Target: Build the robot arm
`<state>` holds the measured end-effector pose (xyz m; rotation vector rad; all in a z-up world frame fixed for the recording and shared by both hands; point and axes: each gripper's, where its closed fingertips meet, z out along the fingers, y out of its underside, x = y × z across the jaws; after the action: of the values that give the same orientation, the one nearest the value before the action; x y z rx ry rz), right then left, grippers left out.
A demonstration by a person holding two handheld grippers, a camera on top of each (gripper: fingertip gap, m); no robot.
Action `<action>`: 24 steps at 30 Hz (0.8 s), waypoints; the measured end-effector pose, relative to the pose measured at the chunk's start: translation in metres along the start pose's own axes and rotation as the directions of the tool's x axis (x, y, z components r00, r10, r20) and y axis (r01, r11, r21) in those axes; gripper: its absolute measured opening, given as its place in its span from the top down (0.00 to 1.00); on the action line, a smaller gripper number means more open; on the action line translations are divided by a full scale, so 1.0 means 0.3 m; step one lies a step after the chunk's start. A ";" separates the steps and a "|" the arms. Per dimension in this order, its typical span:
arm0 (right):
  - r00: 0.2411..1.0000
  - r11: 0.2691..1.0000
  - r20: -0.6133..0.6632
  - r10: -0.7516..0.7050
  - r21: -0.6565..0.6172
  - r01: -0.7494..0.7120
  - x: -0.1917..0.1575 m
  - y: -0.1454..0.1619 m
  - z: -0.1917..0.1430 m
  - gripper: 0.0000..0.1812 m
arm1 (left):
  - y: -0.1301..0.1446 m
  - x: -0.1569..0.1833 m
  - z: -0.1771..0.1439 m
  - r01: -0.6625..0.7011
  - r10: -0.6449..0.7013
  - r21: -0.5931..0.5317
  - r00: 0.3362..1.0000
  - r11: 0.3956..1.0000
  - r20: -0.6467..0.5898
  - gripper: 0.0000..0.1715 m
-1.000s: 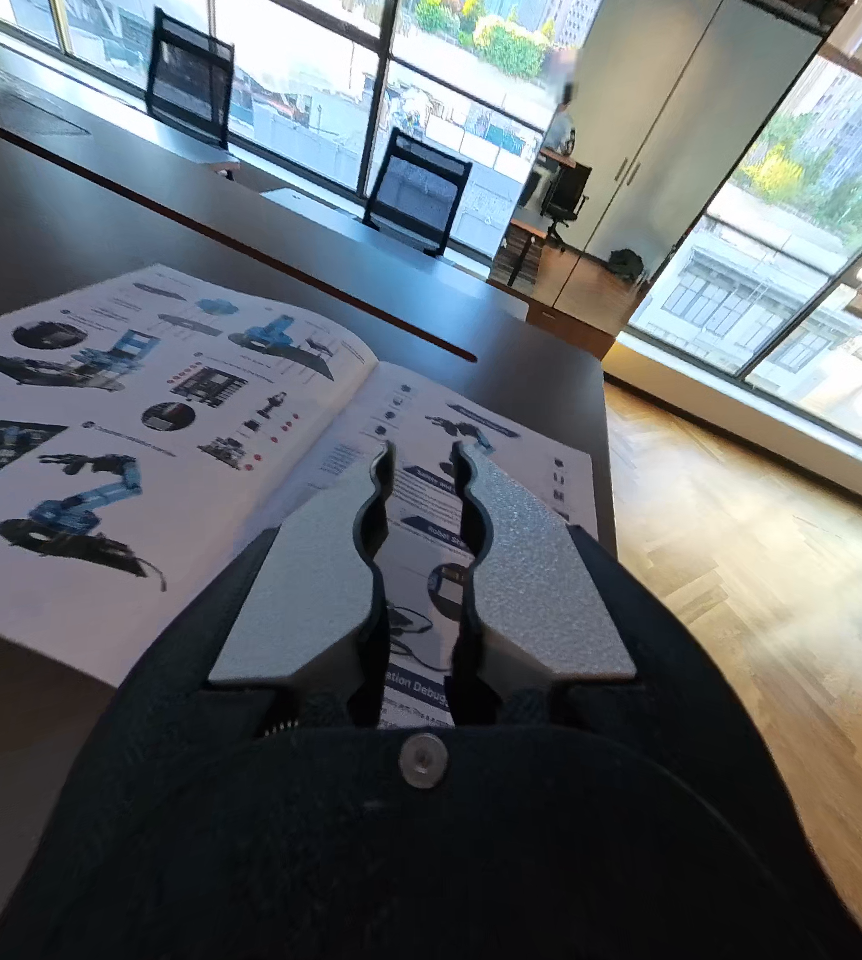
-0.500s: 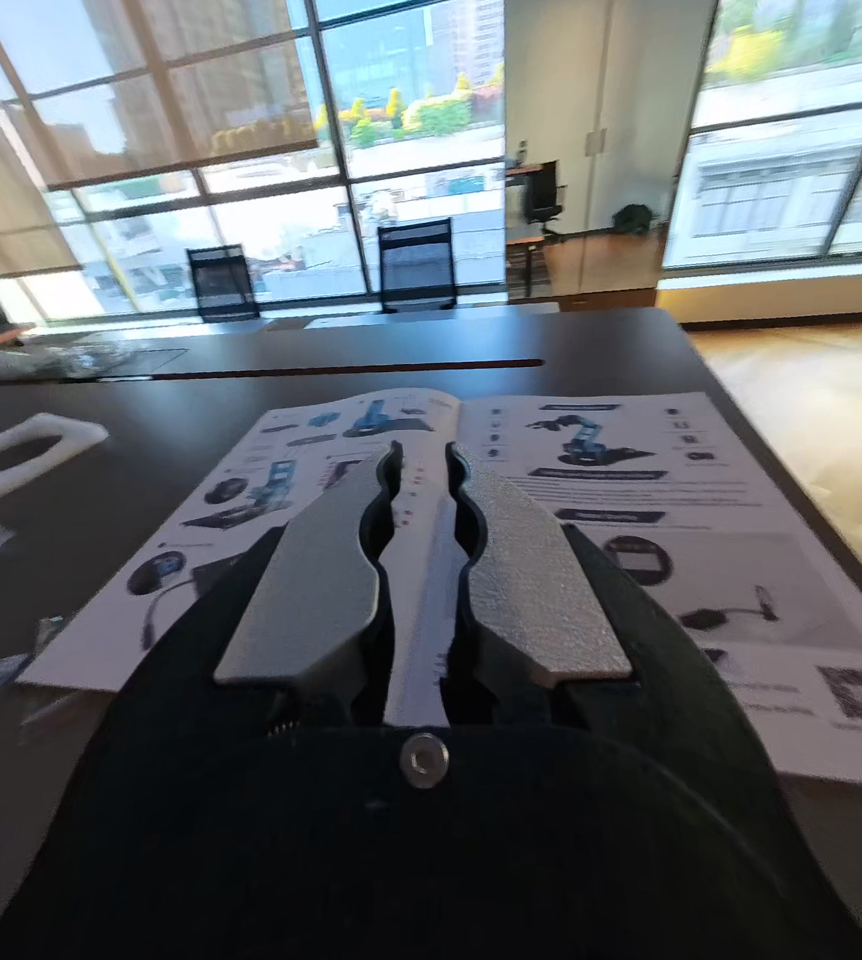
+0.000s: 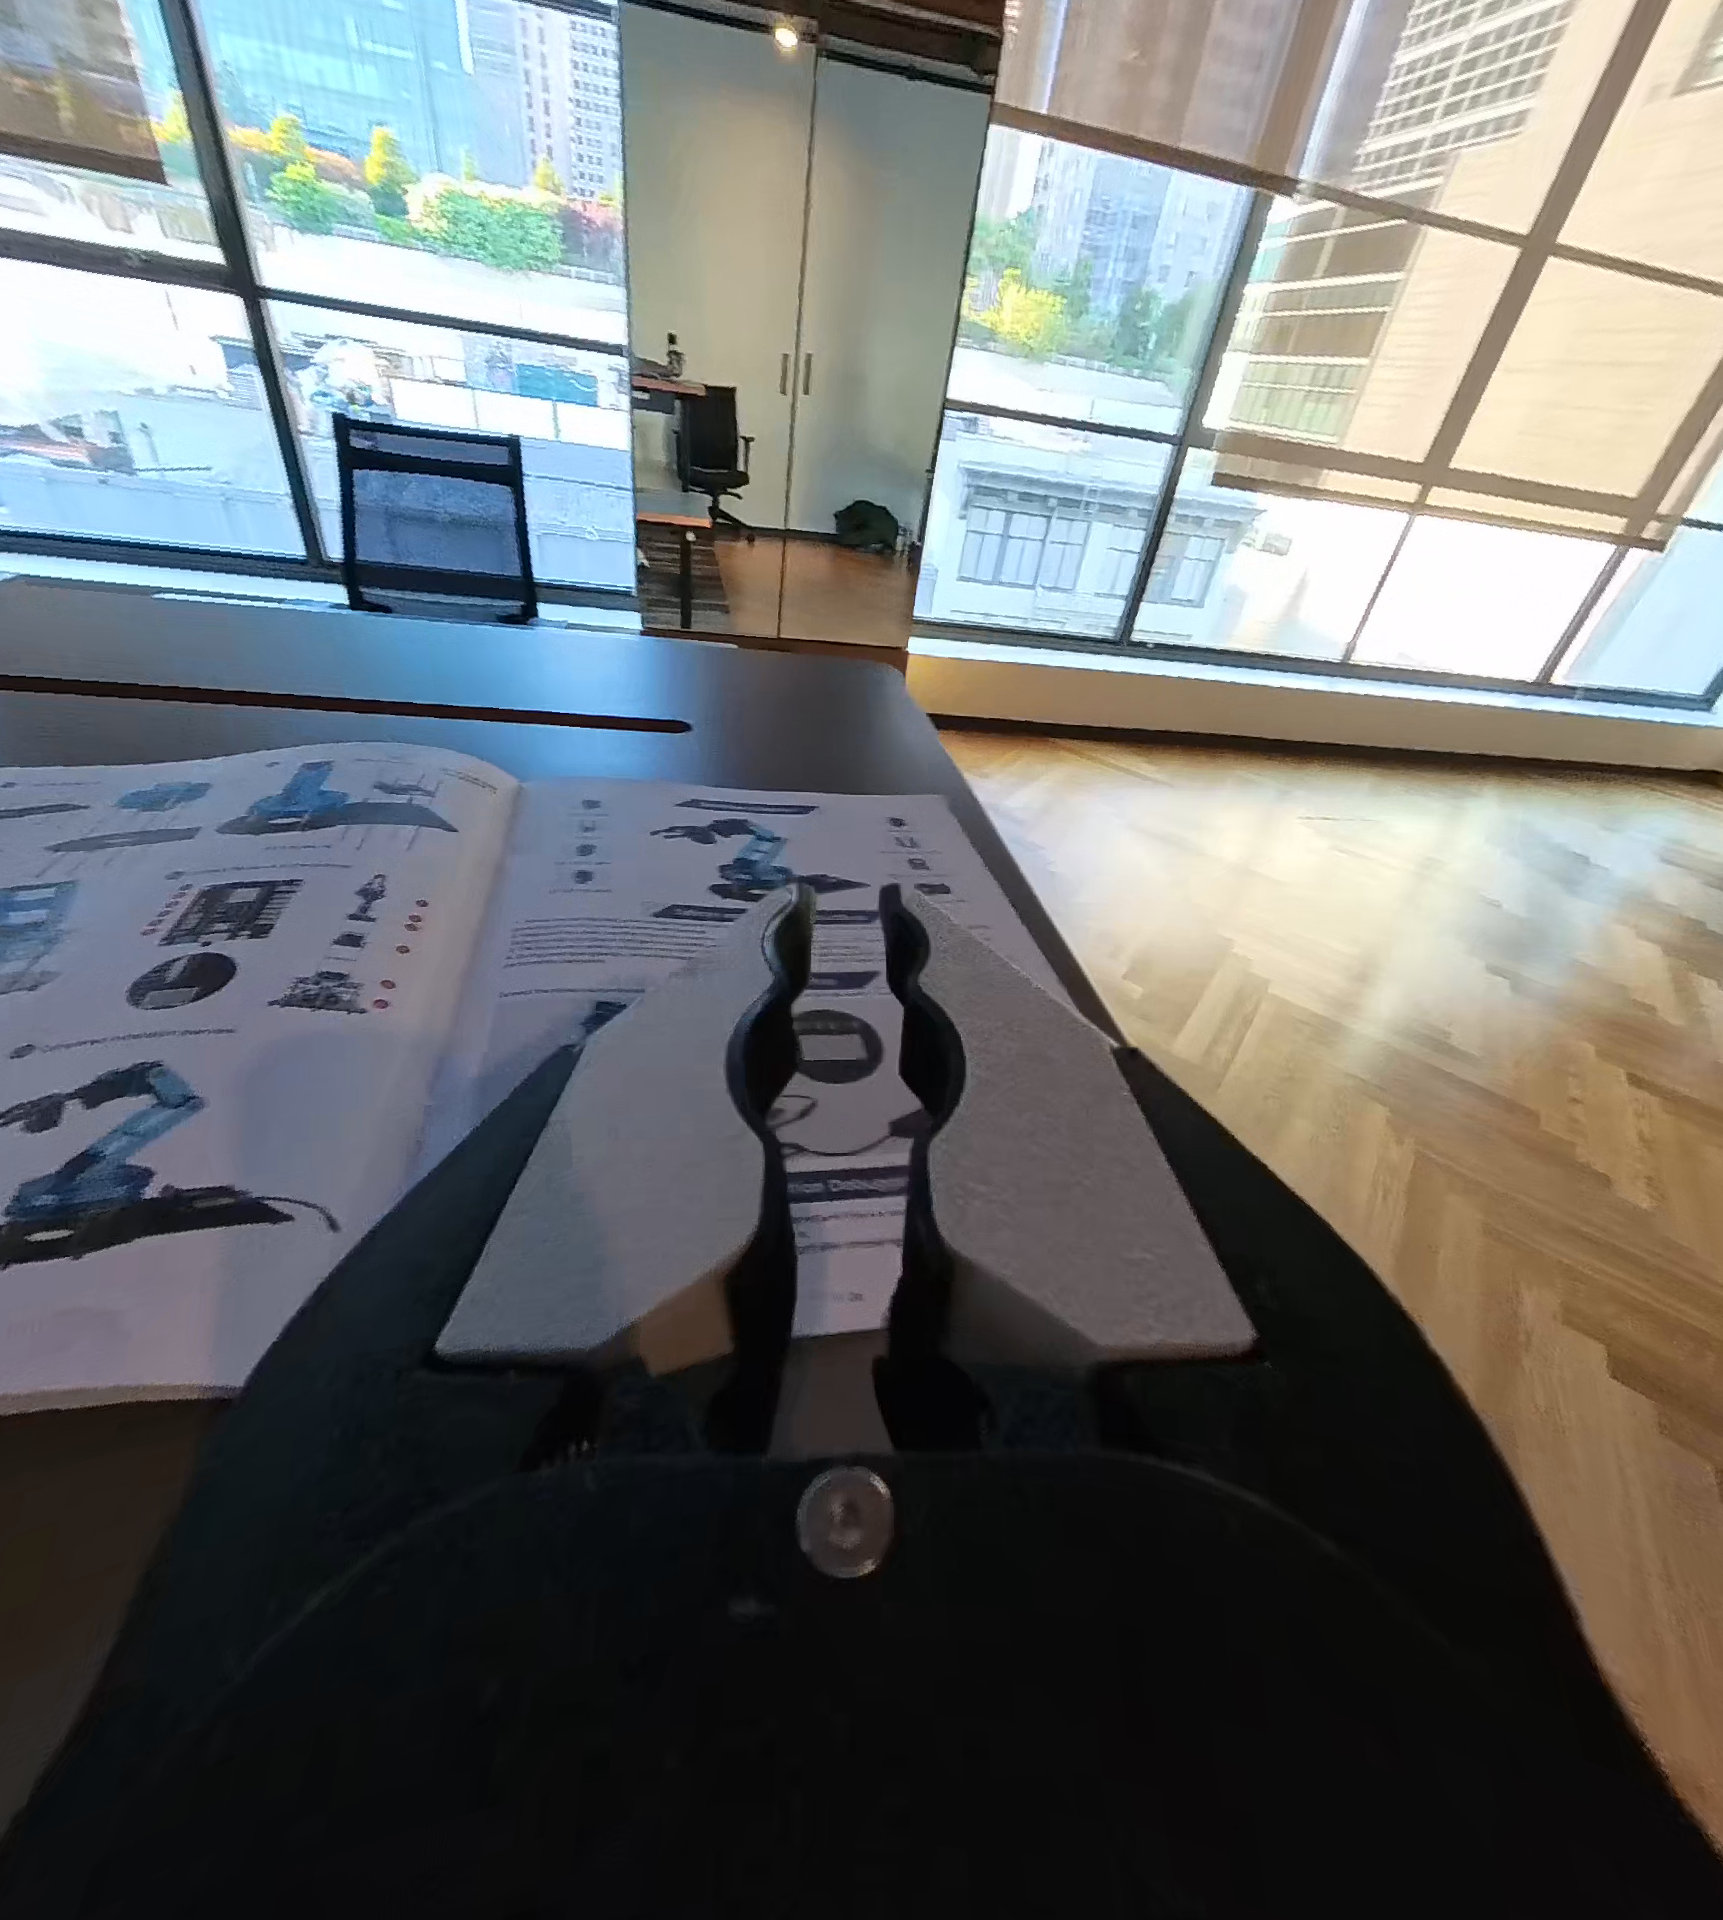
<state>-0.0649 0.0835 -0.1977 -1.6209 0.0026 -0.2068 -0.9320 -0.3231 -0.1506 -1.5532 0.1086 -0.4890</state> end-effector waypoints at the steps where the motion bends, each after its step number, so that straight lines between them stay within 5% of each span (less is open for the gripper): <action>1: 1.000 1.000 0.024 0.004 0.005 -0.004 -0.019 0.000 0.004 0.94 | -0.036 0.027 0.026 -0.006 0.006 -0.001 1.000 1.000 -0.010 0.80; 9: 0.907 0.989 0.404 0.116 0.032 -0.141 -0.275 -0.042 -0.018 0.94 | -0.357 0.331 0.394 -0.070 0.070 0.031 0.998 0.997 0.005 0.80; 14: 0.852 0.996 0.515 0.090 -0.059 -0.069 -0.354 -0.002 -0.036 0.94 | -0.375 0.412 0.634 0.027 -0.033 0.068 0.995 0.997 0.097 0.79; 19: 0.843 0.986 0.535 -0.048 -0.109 0.126 -0.272 0.018 0.094 0.93 | -0.395 0.408 0.815 0.074 -0.082 0.047 0.976 0.996 0.202 0.79; 24: 0.830 0.986 0.555 -0.062 -0.094 0.137 -0.244 0.038 0.151 0.93 | -0.418 0.419 0.941 0.045 -0.045 0.007 0.956 0.999 0.290 0.79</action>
<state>-0.1294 0.1368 -0.2206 -1.7638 -0.5265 0.1947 -0.7439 -0.0999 0.0104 -1.6128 -0.1532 -0.2918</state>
